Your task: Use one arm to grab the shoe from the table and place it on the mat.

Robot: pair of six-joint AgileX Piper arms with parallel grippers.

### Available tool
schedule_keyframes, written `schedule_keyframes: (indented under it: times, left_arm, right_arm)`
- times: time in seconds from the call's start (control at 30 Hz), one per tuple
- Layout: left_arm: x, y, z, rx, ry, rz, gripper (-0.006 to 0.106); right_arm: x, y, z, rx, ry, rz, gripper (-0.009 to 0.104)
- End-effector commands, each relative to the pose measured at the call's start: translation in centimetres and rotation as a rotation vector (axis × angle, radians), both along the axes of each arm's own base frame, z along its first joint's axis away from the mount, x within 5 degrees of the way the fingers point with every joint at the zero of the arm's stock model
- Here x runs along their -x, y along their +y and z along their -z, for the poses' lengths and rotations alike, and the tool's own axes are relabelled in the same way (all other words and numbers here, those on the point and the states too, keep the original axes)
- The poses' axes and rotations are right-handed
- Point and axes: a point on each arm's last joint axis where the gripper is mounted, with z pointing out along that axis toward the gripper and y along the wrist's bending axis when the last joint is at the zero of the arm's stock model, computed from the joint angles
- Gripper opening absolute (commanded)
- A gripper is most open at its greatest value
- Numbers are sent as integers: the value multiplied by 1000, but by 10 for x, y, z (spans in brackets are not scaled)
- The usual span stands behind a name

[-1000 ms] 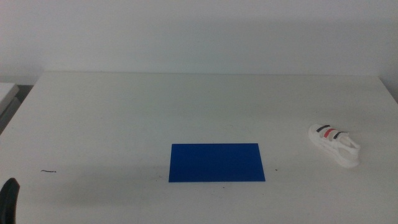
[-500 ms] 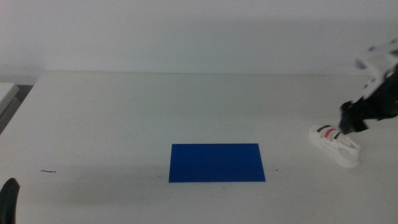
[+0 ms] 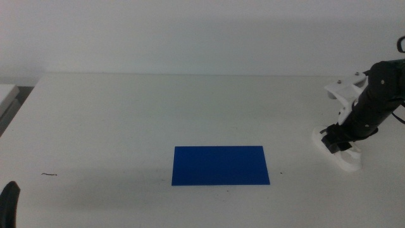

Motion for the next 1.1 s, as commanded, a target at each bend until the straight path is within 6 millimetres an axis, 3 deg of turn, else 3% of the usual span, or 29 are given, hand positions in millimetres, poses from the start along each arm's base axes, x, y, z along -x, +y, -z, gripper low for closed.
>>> schedule_keyframes:
  times: [0.0, 0.07, 0.23, 0.37, 0.47, 0.57, 0.77, 1.07]
  left_arm:
    - [0, 0, -1, 5, -7, 2, 94]
    - [0, 0, -1, 5, -7, 2, 94]
    - [0, 0, -1, 5, -7, 2, 94]
    - [0, 0, -1, 5, -7, 2, 94]
    - [0, 0, -1, 5, -7, 2, 94]
    - [0, 0, -1, 5, -7, 2, 94]
    - [0, 0, -1, 5, -7, 2, 94]
    - [0, 0, -1, 5, -7, 2, 94]
  right_arm:
    - [-1, 12, -11, 18, -42, -37, 12]
    - [4, 34, -30, 30, -68, -38, -2]
    - [21, 117, -69, 32, -134, -242, -2]
    - [30, 180, -68, -30, -153, -363, -2]
    - [34, 210, -61, -39, -149, -422, -2]
    - [38, 227, -52, -5, -145, -552, -2]
    - [44, 235, -36, 148, -115, -1085, -2]
    - [34, 241, -8, 157, -130, -1124, -2]
